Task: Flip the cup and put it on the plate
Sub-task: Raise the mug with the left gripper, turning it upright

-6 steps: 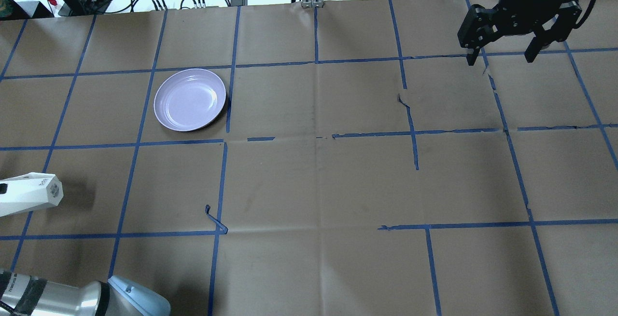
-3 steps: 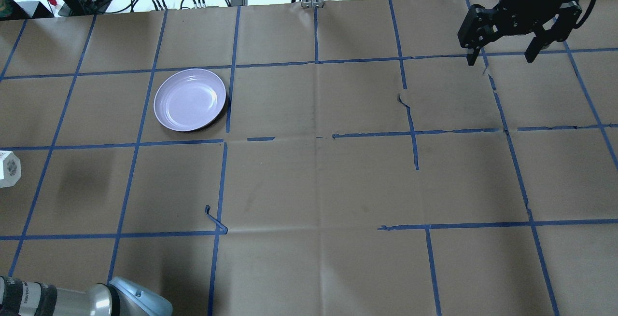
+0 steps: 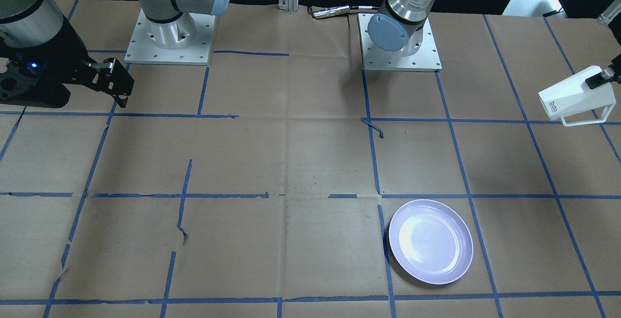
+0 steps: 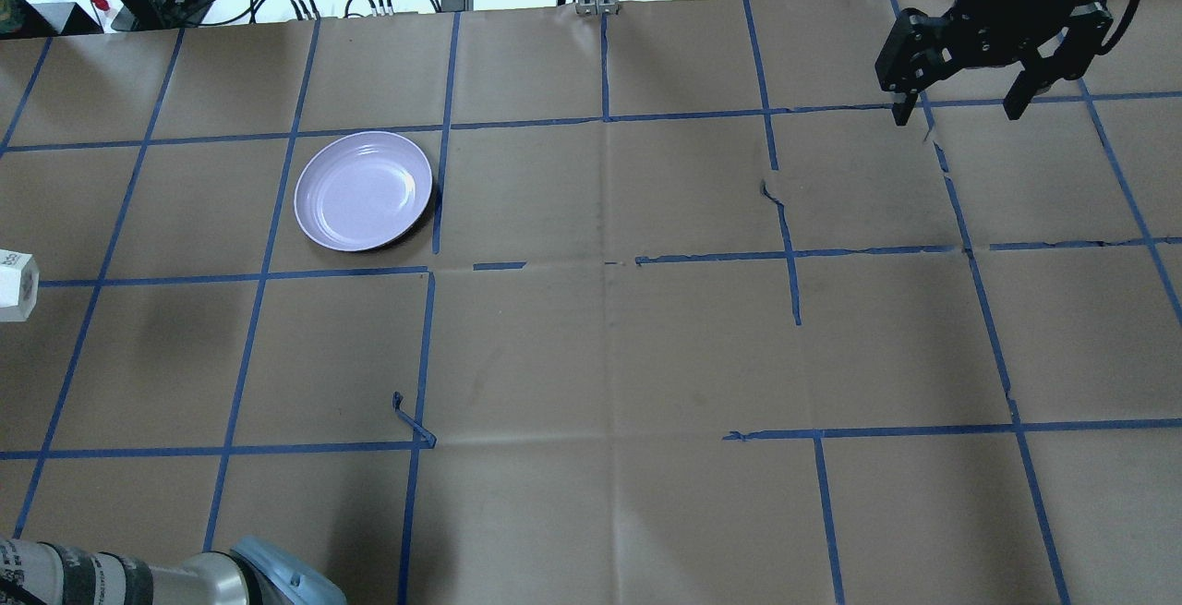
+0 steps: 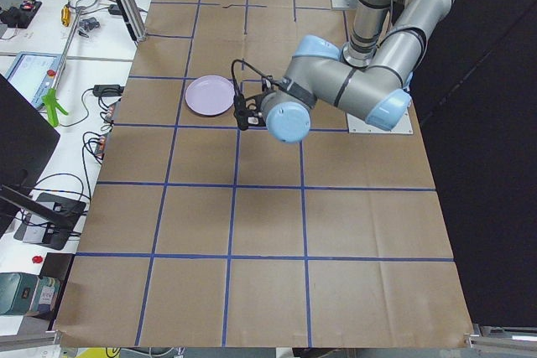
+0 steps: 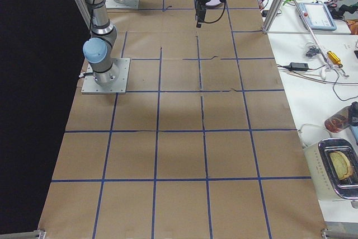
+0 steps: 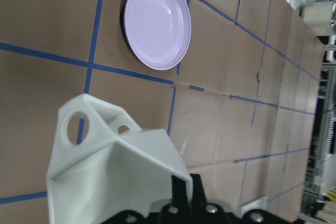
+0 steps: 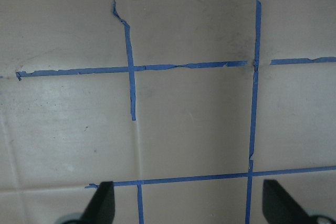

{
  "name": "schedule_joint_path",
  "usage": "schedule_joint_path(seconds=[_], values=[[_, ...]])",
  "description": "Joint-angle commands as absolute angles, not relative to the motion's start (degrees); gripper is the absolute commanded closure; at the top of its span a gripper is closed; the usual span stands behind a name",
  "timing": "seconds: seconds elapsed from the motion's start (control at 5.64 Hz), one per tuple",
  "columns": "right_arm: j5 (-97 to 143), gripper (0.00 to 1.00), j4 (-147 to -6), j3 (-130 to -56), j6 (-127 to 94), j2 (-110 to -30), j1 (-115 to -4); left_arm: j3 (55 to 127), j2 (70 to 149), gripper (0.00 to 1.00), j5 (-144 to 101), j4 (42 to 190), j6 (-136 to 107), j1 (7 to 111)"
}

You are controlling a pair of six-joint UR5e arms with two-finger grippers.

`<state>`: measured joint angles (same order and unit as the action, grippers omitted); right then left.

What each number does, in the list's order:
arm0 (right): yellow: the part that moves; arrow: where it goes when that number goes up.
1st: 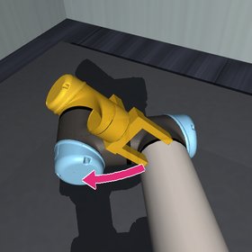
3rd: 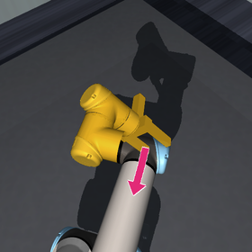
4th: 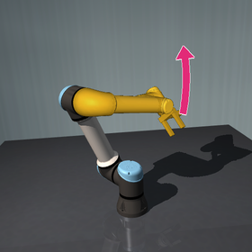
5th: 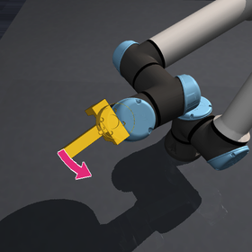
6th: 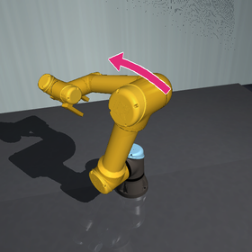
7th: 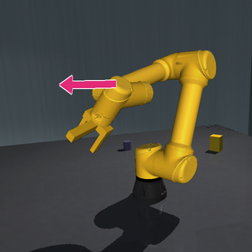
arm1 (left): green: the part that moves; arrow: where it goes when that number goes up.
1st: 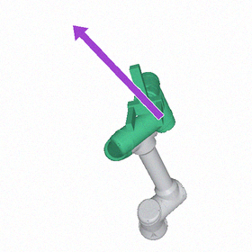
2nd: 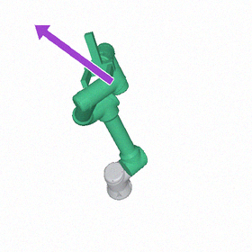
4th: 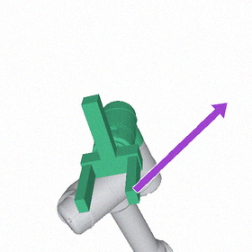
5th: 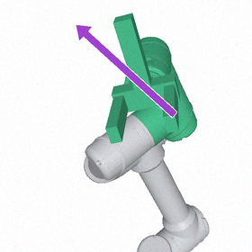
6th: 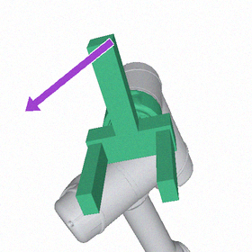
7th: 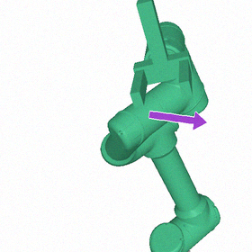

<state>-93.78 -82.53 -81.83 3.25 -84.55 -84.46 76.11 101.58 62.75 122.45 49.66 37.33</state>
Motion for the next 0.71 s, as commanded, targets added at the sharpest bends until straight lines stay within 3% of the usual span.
schedule_joint_path(seconds=[0.0,0.53], values=[[-93.8,0.00,-82.5,-81.8,3.3,-84.6,-84.5,76.0,98.0,1.00,71.9,104.7,31.0,54.4],[-93.8,0.00,-82.5,-81.8,3.3,-84.6,-84.5,76.3,100.4,1.00,88.7,90.2,15.8,80.5]])
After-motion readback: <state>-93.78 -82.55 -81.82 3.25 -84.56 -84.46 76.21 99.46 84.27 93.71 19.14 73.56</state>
